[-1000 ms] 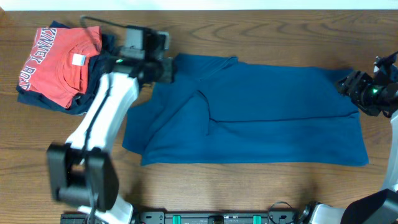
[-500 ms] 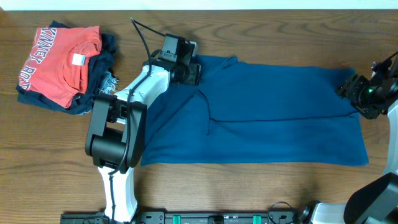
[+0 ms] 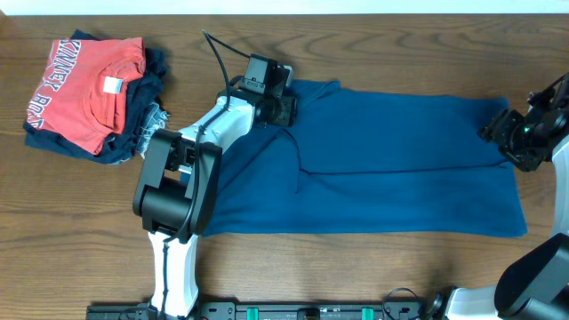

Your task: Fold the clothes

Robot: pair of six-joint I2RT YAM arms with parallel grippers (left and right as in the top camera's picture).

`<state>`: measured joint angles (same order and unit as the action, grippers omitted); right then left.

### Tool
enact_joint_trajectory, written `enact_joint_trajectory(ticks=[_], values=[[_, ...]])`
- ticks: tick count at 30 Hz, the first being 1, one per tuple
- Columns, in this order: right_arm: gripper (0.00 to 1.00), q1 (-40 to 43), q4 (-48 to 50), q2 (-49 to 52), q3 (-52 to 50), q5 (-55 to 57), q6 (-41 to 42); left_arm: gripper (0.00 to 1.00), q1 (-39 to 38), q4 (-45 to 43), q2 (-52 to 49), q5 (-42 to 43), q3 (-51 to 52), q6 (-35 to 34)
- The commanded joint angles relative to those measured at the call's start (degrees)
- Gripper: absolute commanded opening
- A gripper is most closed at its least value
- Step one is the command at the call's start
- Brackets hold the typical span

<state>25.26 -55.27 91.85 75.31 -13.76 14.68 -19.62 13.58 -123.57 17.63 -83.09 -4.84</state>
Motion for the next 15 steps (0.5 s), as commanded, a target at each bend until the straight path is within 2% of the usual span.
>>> enact_joint_trajectory(ticks=[1, 8, 15], values=[[0.65, -0.4, -0.1, 0.2, 0.3, 0.5, 0.7, 0.45, 0.1, -0.2, -0.8, -0.3, -0.9, -0.2], [0.65, -0.4, -0.1, 0.2, 0.3, 0.5, 0.7, 0.08, 0.0, -1.2, -0.7, -0.3, -0.9, -0.2], [0.65, -0.3, 0.7, 0.2, 0.3, 0.9, 0.7, 0.06, 0.0, -2.4, 1.4, -0.3, -1.0, -0.4]])
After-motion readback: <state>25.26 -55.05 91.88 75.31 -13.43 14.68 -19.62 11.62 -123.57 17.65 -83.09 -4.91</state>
